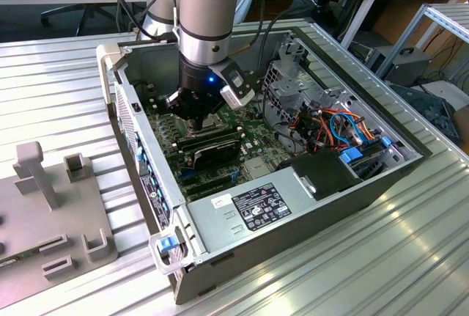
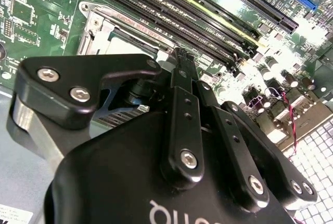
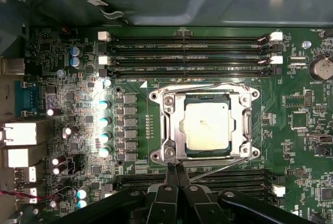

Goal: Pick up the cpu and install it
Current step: 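Install the second cpu locking lever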

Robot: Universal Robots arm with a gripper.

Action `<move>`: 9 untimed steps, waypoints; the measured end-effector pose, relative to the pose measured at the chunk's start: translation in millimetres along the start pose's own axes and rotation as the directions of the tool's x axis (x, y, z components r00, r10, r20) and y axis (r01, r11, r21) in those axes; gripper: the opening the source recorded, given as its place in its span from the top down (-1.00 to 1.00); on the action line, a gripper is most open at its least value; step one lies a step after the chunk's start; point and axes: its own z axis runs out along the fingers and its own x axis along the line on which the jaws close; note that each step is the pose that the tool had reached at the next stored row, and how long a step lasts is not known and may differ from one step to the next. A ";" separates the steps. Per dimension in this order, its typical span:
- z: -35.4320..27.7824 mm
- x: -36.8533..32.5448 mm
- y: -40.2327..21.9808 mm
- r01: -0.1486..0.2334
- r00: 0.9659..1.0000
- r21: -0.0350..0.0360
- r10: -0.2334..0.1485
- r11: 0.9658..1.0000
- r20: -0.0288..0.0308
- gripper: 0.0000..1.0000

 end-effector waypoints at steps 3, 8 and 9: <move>1.3 0.2 0.1 0.000 1.000 -0.001 0.000 1.000 0.000 0.79; 4.6 0.4 0.2 0.000 1.000 -0.003 0.000 1.000 0.000 0.79; 6.2 0.4 0.2 0.000 1.000 -0.003 0.000 1.000 0.000 0.79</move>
